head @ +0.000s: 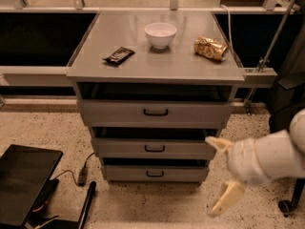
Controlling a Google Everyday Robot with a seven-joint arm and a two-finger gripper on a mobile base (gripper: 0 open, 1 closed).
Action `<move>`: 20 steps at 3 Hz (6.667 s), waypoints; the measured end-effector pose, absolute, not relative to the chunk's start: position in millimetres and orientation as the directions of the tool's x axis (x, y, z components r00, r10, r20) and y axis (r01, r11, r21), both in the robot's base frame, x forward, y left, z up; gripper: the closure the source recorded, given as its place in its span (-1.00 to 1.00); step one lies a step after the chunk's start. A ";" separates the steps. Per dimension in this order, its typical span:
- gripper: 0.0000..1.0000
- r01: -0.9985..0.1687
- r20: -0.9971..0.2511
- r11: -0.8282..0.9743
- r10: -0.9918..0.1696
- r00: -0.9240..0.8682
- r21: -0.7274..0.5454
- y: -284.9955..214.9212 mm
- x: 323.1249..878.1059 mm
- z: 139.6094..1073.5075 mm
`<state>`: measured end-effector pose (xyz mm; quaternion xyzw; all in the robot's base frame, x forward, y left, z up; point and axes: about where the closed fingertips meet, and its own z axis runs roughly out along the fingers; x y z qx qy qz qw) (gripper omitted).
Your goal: Open middle drawer
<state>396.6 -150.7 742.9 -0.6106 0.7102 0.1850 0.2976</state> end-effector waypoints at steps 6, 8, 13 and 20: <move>-1.00 -0.967 -0.378 0.103 -0.926 -0.008 -0.233 -118.7 417.7 566.1; -1.00 -0.909 -0.345 0.203 -0.936 -0.071 -0.363 -129.9 534.3 551.2; -1.00 -0.862 -0.479 0.400 -0.849 -0.221 -0.312 -146.9 599.4 484.9; -1.00 -0.784 -0.690 0.524 -0.702 -0.178 -0.331 -138.8 666.6 453.2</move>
Offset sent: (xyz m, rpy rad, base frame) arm 0.0389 0.0994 -0.3087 -0.7080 0.0284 -0.1144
